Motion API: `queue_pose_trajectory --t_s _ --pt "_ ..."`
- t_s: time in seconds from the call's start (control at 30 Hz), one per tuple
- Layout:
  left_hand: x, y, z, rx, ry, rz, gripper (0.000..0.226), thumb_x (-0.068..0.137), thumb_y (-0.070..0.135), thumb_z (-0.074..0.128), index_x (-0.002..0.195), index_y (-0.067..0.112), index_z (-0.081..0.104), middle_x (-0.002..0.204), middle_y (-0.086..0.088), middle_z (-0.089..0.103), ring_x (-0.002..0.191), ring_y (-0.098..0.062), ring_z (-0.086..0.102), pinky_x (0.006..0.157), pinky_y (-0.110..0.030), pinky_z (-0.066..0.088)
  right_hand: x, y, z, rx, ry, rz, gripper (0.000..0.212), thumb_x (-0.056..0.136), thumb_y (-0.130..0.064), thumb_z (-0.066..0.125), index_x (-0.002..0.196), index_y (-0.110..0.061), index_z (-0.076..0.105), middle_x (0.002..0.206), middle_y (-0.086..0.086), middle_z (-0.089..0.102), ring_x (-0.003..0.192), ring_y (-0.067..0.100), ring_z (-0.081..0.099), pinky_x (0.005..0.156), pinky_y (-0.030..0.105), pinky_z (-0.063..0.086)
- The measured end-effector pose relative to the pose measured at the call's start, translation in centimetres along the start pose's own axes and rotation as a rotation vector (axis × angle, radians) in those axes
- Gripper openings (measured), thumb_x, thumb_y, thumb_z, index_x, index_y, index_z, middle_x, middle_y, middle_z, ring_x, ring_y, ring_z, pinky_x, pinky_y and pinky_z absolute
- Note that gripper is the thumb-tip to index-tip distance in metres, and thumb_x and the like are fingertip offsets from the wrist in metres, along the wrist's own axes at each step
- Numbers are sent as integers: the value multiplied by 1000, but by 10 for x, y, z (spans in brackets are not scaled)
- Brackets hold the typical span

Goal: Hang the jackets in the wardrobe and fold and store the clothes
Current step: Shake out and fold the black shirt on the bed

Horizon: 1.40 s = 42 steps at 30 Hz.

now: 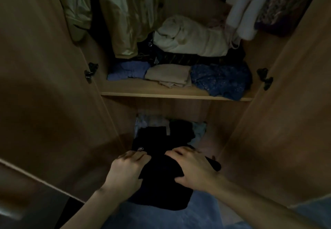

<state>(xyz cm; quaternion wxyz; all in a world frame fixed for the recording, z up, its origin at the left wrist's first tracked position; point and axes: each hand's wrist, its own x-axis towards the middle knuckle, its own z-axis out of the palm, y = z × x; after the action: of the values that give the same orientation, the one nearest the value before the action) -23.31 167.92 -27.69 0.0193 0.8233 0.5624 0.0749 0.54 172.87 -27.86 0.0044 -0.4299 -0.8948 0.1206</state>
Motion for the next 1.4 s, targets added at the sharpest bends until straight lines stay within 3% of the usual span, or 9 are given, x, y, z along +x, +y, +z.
queue_pose_trajectory --t_s 0.23,0.43,0.53,0.77,0.97,1.1,1.2,1.3,1.4 --pt "60 -37 47 -62 -63 -9 84 33 27 91 110 31 58 104 8 70 89 -20 72 56 -31 60 58 46 20 8 -79 36 81 76 -44 69 146 -35 29 144 -3 44 127 21 45 103 40 41" --pt "132 -68 101 -58 -49 52 99 26 33 93 116 31 50 108 7 71 91 -19 72 60 -28 59 113 101 46 -53 -25 89 83 76 -47 69 146 -36 28 144 -3 44 129 23 45 103 41 41" --pt "176 -83 148 -74 -48 69 96 30 29 93 118 31 54 111 7 70 96 -21 71 60 -29 59 137 138 75 -79 -2 142 83 79 -48 69 148 -36 24 146 -3 41 132 22 42 107 42 38" --pt "292 -117 313 -51 69 119 77 44 19 86 117 28 63 110 3 72 83 -24 72 54 -31 57 214 261 190 -154 47 208 82 85 -47 66 152 -35 19 147 0 39 131 25 42 101 38 40" --pt "372 -142 442 -83 187 171 57 65 23 69 121 28 64 115 -3 71 88 -34 71 64 -38 56 267 352 293 -176 210 246 81 81 -44 71 149 -34 28 144 -2 45 128 24 47 99 39 45" --pt "424 -140 488 -57 217 142 56 77 24 68 131 33 58 127 -2 66 107 -35 65 84 -41 54 293 406 332 -188 328 286 79 79 -41 73 147 -32 34 139 1 50 121 27 53 94 38 49" --pt "465 -134 510 19 267 133 59 81 25 68 138 34 51 129 -6 63 110 -37 63 85 -42 53 313 444 349 -227 426 311 78 78 -40 73 146 -29 37 138 4 53 119 30 55 91 39 49" --pt "487 -133 536 37 361 127 70 76 17 71 142 28 49 136 -9 59 115 -38 59 85 -43 51 328 475 364 -291 522 281 81 72 -36 77 144 -23 42 139 9 53 122 35 52 94 46 46" --pt "485 -142 593 48 502 277 76 64 11 69 138 16 55 138 -13 58 121 -41 56 92 -50 52 329 491 411 -368 583 234 91 61 -35 83 143 -20 45 143 12 50 130 36 46 101 53 40"
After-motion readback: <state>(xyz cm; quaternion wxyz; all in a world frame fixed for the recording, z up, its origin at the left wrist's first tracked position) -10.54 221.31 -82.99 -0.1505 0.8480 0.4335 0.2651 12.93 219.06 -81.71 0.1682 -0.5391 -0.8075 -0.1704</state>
